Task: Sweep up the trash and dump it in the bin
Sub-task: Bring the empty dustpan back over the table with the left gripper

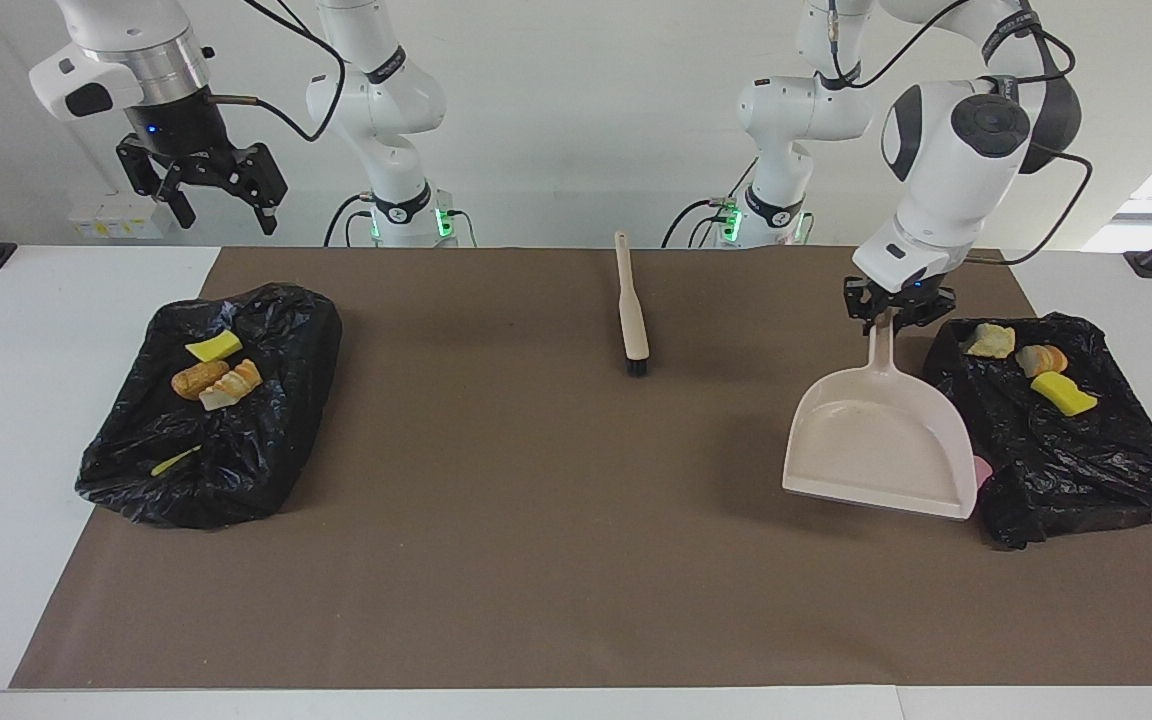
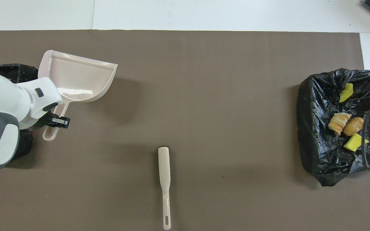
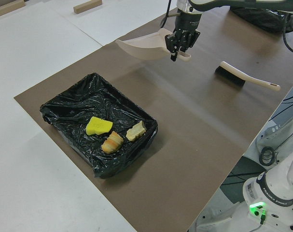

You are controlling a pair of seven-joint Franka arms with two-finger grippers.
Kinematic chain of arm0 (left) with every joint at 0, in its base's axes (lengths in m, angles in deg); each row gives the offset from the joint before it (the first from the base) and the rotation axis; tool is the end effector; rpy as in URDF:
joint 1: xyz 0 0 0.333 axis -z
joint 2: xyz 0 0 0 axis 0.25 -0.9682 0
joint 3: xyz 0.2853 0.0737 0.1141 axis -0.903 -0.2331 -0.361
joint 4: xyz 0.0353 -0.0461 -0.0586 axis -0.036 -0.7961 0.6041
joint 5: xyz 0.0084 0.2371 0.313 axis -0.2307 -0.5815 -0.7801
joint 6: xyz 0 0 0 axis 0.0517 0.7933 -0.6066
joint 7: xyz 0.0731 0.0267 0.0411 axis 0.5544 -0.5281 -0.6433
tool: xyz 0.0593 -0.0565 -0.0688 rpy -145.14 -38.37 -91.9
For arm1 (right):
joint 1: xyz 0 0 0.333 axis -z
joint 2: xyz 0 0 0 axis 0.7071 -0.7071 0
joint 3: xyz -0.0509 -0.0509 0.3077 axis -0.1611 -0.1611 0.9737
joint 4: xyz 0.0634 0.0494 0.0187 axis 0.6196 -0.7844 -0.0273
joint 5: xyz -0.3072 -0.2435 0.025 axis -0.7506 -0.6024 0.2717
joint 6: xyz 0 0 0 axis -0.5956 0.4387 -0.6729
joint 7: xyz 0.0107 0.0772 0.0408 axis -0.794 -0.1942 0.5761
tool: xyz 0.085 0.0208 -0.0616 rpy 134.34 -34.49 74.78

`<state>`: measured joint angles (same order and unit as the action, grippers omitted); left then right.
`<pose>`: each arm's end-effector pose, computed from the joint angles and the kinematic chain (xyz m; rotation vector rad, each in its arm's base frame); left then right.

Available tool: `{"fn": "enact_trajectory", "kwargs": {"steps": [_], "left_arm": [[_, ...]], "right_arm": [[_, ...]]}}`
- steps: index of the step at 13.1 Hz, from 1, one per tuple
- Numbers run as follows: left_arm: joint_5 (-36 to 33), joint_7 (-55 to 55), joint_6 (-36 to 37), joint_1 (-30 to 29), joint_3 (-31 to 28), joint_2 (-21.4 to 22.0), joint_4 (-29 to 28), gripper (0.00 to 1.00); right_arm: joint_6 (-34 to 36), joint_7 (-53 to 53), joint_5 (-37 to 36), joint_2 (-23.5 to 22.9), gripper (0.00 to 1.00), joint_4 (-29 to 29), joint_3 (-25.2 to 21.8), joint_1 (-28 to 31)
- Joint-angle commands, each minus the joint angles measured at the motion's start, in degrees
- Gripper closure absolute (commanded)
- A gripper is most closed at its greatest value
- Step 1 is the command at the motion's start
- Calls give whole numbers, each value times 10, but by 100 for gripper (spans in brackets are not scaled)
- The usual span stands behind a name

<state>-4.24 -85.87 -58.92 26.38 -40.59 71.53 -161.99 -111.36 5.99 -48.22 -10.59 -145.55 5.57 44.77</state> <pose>0.5321 -0.1054 0.5023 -3.0569 0.4030 0.0474 0.5243 -0.0148 0.6817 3.1014 -0.1264 -0.0008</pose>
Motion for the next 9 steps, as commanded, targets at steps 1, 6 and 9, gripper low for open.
{"fn": "enact_trajectory", "kwargs": {"steps": [1,6,9], "left_arm": [[35,-69,0,60,-12,-45,63,100],[55,-223,-16,153,-12,-185,173,100],[56,-264,-100,196,-12,-228,174,100]], "right_arm": [[22,9,14,27,0,-27,4,0],[16,9,14,23,0,-24,2,4],[17,9,13,24,0,-25,2,6]]}}
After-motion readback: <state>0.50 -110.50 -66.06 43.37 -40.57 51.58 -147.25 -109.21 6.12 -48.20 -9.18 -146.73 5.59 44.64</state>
